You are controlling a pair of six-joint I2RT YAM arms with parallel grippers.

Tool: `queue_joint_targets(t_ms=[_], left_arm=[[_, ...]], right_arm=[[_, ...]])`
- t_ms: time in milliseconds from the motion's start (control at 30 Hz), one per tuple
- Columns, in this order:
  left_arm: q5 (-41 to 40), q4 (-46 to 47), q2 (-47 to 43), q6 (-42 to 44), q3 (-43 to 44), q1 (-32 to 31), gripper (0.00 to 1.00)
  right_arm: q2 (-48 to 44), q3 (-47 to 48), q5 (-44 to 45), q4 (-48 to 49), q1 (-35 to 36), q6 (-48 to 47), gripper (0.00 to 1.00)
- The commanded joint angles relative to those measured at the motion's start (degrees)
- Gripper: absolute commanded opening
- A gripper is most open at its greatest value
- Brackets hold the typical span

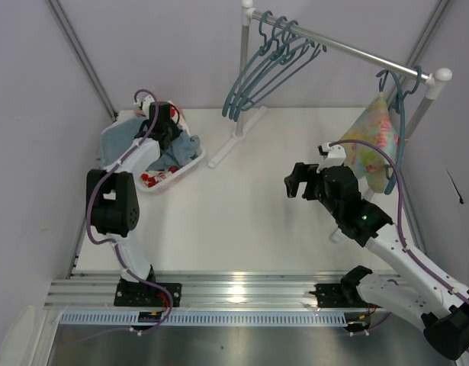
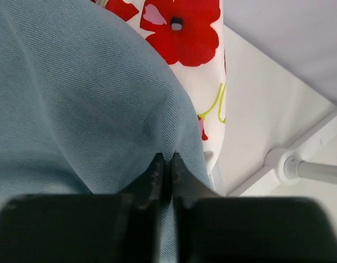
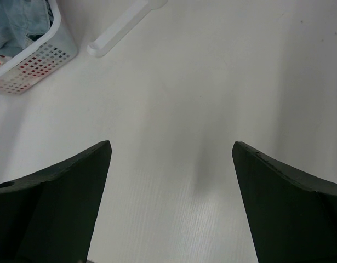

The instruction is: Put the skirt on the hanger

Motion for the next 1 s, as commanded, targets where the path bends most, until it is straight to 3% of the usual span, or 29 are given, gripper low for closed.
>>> queue_joint_targets(t_ms=[0,233,400,600,767,967], left_arm=[[-1.43,4.74,-0.87,0.79,0.29,-0.25,0.03],[0.05,1.84,-7.80,5.44,0.21,-0.25,0.00],[8.57,-2.46,-23.44,10.37,-1.21,-0.86,0.00],[7.80,-11.78,-36.44,18.36,5.29,-7.80,0.00],[8.59,-17.22,-42.52,18.37,9.16,-14.04,0.00],[9.72,-19.26,-50.26,14.16,2.67,-18.88,0.00]], right_arm=[[-0.47,3.05,2.30,-0.16,-0.79,-0.52,0.99],[-0.03,6.03,2.30,-1.92,-1.67,0.18,0.99],[-0.03,6.04,3.62,-1.22,-2.63,2.55,1.00],[0.94,10.24,5.64,-4.73,-5.97,4.22,0.99],[-1.69,12.27,0.91,-7.37,-8.70,5.98,0.99],[-6.52,12.81,-0.78,-9.92,-9.05,5.98,0.99]])
